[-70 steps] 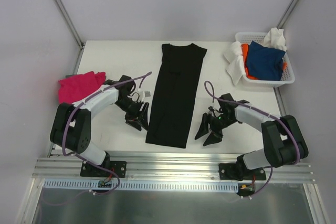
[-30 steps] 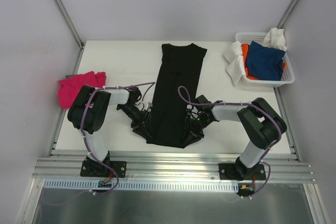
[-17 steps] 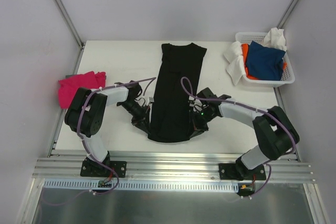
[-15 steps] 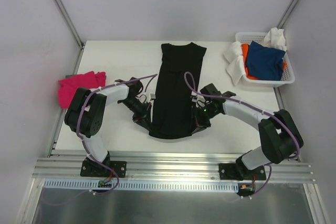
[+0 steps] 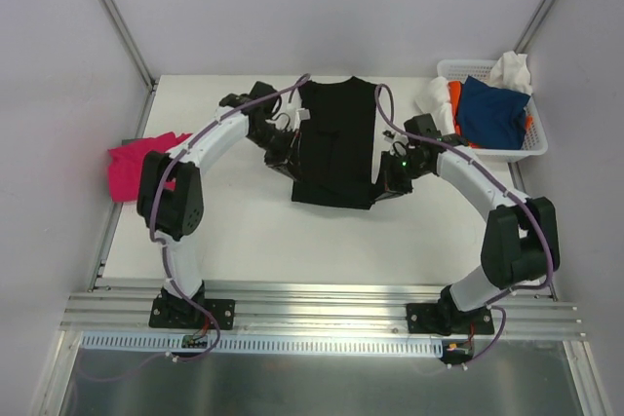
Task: Fold and stack the t-shirts
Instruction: Fold the tshirt
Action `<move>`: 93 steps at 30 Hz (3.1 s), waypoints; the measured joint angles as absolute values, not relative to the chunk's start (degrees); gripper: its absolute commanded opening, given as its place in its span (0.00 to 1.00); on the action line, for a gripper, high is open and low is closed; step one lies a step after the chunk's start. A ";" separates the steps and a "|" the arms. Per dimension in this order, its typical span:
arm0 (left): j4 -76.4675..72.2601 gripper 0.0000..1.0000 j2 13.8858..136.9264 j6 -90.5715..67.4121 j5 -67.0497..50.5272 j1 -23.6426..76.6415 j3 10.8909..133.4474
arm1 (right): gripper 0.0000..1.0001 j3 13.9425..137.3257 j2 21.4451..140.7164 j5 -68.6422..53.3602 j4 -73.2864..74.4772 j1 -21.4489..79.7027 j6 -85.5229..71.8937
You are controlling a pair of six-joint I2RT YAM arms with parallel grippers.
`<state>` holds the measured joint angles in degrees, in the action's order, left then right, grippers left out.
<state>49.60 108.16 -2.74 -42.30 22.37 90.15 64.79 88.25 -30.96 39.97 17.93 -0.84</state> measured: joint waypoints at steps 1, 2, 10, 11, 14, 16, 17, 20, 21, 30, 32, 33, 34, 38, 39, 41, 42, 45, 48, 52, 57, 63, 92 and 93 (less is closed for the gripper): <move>49.93 0.00 110.30 -2.48 -41.87 22.11 93.38 | 0.01 66.11 89.52 -30.68 39.57 17.39 -0.73; 50.06 0.00 112.25 -2.28 -41.65 22.02 96.20 | 0.00 67.81 90.96 -30.41 39.42 16.91 -0.56; 50.98 0.00 128.55 -1.08 -39.97 19.27 114.04 | 0.01 84.07 105.01 -29.32 36.01 14.26 1.63; 51.00 0.00 130.06 -0.89 -39.70 18.94 115.70 | 0.01 86.30 107.42 -29.17 35.48 13.98 1.89; 51.55 0.00 135.85 -0.51 -38.41 17.43 123.04 | 0.01 91.74 113.71 -28.71 34.41 13.41 2.37; 51.59 0.00 139.04 -0.36 -37.56 16.64 127.42 | 0.01 94.41 117.43 -28.42 33.89 13.26 2.55; 51.33 0.00 140.62 -0.34 -36.95 16.32 129.64 | 0.01 95.53 119.02 -28.27 33.74 13.21 2.63; 50.50 0.02 144.22 -0.32 -35.42 15.62 134.43 | 0.00 98.08 122.72 -27.90 33.15 13.21 2.83; 50.04 0.17 144.99 -0.30 -34.98 15.44 135.33 | 0.02 98.76 123.72 -27.79 32.95 13.26 2.98; 48.05 0.87 146.34 1.06 -29.39 15.29 136.68 | 0.79 102.54 126.21 -21.32 32.77 13.19 5.23; 47.86 0.86 144.97 1.06 -28.36 15.29 134.85 | 0.79 102.48 125.45 -20.91 33.10 13.19 5.21; 47.79 0.84 143.81 1.04 -27.99 15.29 133.49 | 0.77 102.19 124.66 -21.02 33.15 13.15 5.19; 47.66 0.82 142.28 0.95 -27.81 15.29 131.63 | 0.77 101.69 123.63 -21.19 33.19 13.15 5.15; 47.88 0.81 134.15 0.80 -27.57 15.29 124.14 | 0.74 99.26 118.52 -24.91 32.36 13.72 3.16; 48.03 0.82 131.68 0.78 -27.05 15.29 122.43 | 0.73 98.98 117.80 -26.02 32.01 14.20 2.44; 48.47 0.82 127.48 0.80 -25.91 15.27 120.29 | 0.73 98.89 117.14 -28.58 30.92 16.05 0.56; 48.69 0.82 125.25 0.89 -25.21 15.27 119.59 | 0.72 98.89 117.23 -29.85 30.33 17.41 -0.14; 48.66 0.82 118.98 1.21 -22.98 15.27 117.40 | 0.72 98.89 119.07 -33.01 29.52 21.54 -2.00; 48.71 0.83 113.89 1.87 -21.39 15.14 115.02 | 0.72 99.24 122.76 -35.09 28.97 24.36 -3.01; 48.80 0.83 109.27 2.72 -18.98 14.87 111.20 | 0.71 101.01 129.19 -35.59 29.43 23.77 -3.46; 49.04 0.83 107.44 3.79 -16.86 14.87 106.39 | 0.72 112.01 134.87 -35.09 31.75 18.94 -3.97; 50.02 0.83 107.44 4.14 -15.51 14.90 103.33 | 0.72 131.70 140.94 -30.52 28.29 11.07 -4.34; 49.93 0.83 107.55 6.94 -10.37 17.89 105.67 | 0.70 112.16 128.20 -37.76 33.04 14.22 -2.52; 49.91 0.82 107.53 6.96 -10.22 17.98 105.58 | 0.70 113.06 129.25 -37.65 32.99 14.13 -2.52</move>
<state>49.91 107.53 6.96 -10.22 17.98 105.58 113.06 129.25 -37.65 32.99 14.13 -2.52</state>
